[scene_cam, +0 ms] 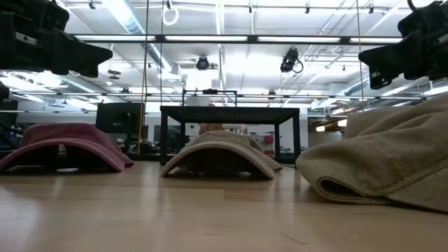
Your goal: Pick & Place hat
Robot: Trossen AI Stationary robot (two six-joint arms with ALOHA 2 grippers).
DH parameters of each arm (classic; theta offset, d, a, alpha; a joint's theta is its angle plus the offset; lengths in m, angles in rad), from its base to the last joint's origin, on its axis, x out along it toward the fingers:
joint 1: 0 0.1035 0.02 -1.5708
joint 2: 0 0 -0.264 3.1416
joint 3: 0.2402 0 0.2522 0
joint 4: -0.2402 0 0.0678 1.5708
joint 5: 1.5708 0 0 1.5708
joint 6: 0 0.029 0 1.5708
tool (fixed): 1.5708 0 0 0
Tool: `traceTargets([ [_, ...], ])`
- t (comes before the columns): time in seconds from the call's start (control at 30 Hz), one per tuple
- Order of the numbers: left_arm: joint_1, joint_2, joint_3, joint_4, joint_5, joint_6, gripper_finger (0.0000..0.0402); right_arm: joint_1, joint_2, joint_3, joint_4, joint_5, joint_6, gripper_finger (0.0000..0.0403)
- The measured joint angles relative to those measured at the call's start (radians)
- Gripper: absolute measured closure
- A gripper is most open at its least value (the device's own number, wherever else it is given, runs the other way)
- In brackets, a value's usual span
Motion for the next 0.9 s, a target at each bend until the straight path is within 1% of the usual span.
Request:
traceTargets([
  [0.6,0.0,0.0,0.0,0.015,-0.001,0.0,0.0372,0.0,0.0,0.0,0.0,0.0,0.0,0.0376],
  [0.7,0.0,0.0,0.0,0.06,-0.008,0.0,0.0372,0.0,0.0,0.0,0.0,0.0,0.0,0.0376],
  [0.9,0.0,0.0,0.0,0.222,-0.01,-0.001,0.0372,0.0,0.0,0.0,0.0,0.0,0.0,0.0376],
])
